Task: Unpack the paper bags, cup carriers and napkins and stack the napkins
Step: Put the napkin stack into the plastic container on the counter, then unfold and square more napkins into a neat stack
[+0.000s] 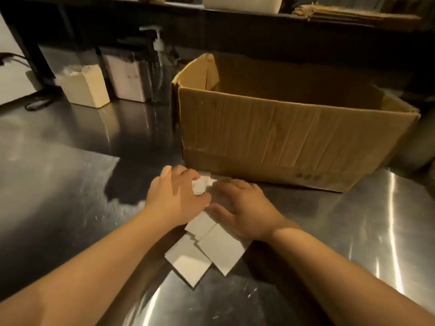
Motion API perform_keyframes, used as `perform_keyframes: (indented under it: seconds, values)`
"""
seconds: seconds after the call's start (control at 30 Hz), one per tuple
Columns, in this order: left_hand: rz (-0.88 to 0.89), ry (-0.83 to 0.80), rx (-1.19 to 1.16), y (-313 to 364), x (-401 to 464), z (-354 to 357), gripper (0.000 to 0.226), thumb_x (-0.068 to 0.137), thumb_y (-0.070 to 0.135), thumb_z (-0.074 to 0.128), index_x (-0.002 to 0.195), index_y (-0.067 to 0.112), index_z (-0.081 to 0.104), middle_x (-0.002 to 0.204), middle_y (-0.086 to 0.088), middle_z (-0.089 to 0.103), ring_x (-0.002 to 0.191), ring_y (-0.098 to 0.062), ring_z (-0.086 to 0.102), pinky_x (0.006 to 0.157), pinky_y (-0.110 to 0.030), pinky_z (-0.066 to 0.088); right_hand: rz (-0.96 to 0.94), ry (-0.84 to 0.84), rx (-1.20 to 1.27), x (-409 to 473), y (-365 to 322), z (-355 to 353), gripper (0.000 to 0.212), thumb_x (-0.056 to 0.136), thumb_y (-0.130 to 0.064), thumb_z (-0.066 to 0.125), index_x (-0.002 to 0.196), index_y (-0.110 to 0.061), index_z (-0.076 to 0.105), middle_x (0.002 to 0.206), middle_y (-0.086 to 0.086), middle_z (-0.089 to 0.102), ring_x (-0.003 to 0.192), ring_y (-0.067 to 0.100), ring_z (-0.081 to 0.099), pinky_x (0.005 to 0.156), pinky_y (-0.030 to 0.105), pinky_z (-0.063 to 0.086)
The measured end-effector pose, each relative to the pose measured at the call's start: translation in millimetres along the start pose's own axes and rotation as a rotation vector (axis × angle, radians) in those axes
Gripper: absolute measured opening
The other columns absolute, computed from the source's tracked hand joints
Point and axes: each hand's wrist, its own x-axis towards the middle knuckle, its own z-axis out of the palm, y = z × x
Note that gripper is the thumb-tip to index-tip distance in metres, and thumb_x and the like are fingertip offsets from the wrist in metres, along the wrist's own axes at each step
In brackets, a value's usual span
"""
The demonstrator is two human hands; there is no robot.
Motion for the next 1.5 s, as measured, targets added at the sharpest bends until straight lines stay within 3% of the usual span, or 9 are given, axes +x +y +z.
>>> perform_keyframes:
  seconds: [0.3, 0.57, 0.7, 0.83, 1.0, 1.17, 1.33, 1.43, 1.5]
  values:
    - [0.151, -0.073, 0.029, 11, -18, 9, 0.076, 0.09, 0.067, 0.06, 0.156, 0.035, 0.038, 0.16, 0.002, 0.038, 0.151, -0.031, 0.025, 0.119, -0.047, 0.03, 0.182, 0.101, -0.035, -12, 12, 11, 0.028, 0.104, -0.039, 0.049, 0.127, -0.033, 0.064, 0.129, -0.009, 0.058, 0.117, 0.015, 0.054, 0.097, 0.031, 0.043]
    - [0.065, -0.172, 0.085, 48, -14, -7, 0.037, 0.099, 0.047, 0.056, 0.119, 0.019, 0.069, 0.11, -0.003, 0.068, 0.1, -0.024, 0.065, 0.092, -0.04, 0.057, 0.521, 0.131, -0.14, -15, 24, 11, 0.051, 0.097, -0.058, 0.052, 0.138, -0.029, 0.057, 0.143, 0.004, 0.045, 0.132, 0.031, 0.039, 0.11, 0.049, 0.038]
    - [0.117, -0.165, 0.082, 47, -7, -5, 0.042, 0.096, 0.037, 0.067, 0.136, 0.027, 0.06, 0.129, 0.001, 0.061, 0.116, -0.024, 0.059, 0.101, -0.041, 0.054, 0.575, 0.088, -0.02, -7, 24, 4, 0.047, 0.089, -0.062, 0.059, 0.127, -0.034, 0.059, 0.126, 0.002, 0.055, 0.117, 0.03, 0.053, 0.102, 0.049, 0.047]
    - [0.118, -0.173, -0.026, 43, -4, -3, 0.044, 0.092, 0.045, 0.069, 0.133, 0.032, 0.059, 0.13, 0.004, 0.06, 0.107, -0.018, 0.059, 0.095, -0.035, 0.055, 0.564, 0.119, 0.065, -5, 30, 8, 0.023, 0.09, -0.051, 0.063, 0.107, -0.035, 0.063, 0.112, -0.002, 0.065, 0.114, 0.028, 0.057, 0.102, 0.049, 0.046]
    - [0.108, -0.204, -0.124, 40, -1, -2, 0.025, 0.094, 0.042, 0.069, 0.115, 0.031, 0.062, 0.111, 0.001, 0.064, 0.093, -0.017, 0.061, 0.083, -0.032, 0.056, 0.516, 0.298, 0.39, -14, 33, 2, 0.045, 0.099, -0.037, 0.062, 0.142, -0.026, 0.053, 0.132, -0.003, 0.062, 0.116, 0.019, 0.058, 0.1, 0.038, 0.049]
    - [0.079, -0.156, -0.2, 32, 5, 4, 0.016, 0.098, 0.038, 0.066, 0.104, 0.024, 0.068, 0.105, -0.005, 0.067, 0.091, -0.021, 0.064, 0.076, -0.031, 0.054, 0.369, 0.553, 0.681, -25, 32, -8, 0.006, 0.099, -0.028, 0.065, 0.104, -0.031, 0.062, 0.105, -0.006, 0.069, 0.098, 0.017, 0.067, 0.085, 0.039, 0.059]
    - [0.007, -0.084, -0.469, 37, 7, -2, 0.013, 0.103, 0.028, 0.061, 0.095, 0.017, 0.063, 0.101, -0.003, 0.063, 0.096, -0.022, 0.059, 0.086, -0.034, 0.048, 0.036, 0.302, 1.341, -41, 23, -27, 0.019, 0.093, -0.022, 0.065, 0.108, -0.011, 0.072, 0.103, 0.011, 0.074, 0.099, 0.029, 0.067, 0.083, 0.04, 0.055]
    - [-0.014, -0.109, -0.791, 42, 3, -13, 0.015, 0.098, 0.025, 0.07, 0.087, 0.016, 0.07, 0.097, -0.011, 0.07, 0.091, -0.026, 0.067, 0.075, -0.034, 0.053, 0.028, 0.266, 1.146, -42, 19, -26, 0.02, 0.089, -0.022, 0.069, 0.106, -0.011, 0.072, 0.108, 0.012, 0.075, 0.103, 0.033, 0.071, 0.092, 0.047, 0.059]
    - [0.082, -0.099, -0.837, 43, -3, -13, 0.012, 0.096, 0.03, 0.072, 0.091, 0.019, 0.076, 0.093, -0.008, 0.074, 0.089, -0.025, 0.073, 0.073, -0.036, 0.057, 0.082, 0.352, 0.939, -39, 15, -21, 0.012, 0.093, -0.018, 0.071, 0.104, -0.015, 0.069, 0.103, 0.004, 0.076, 0.096, 0.021, 0.074, 0.079, 0.036, 0.063]
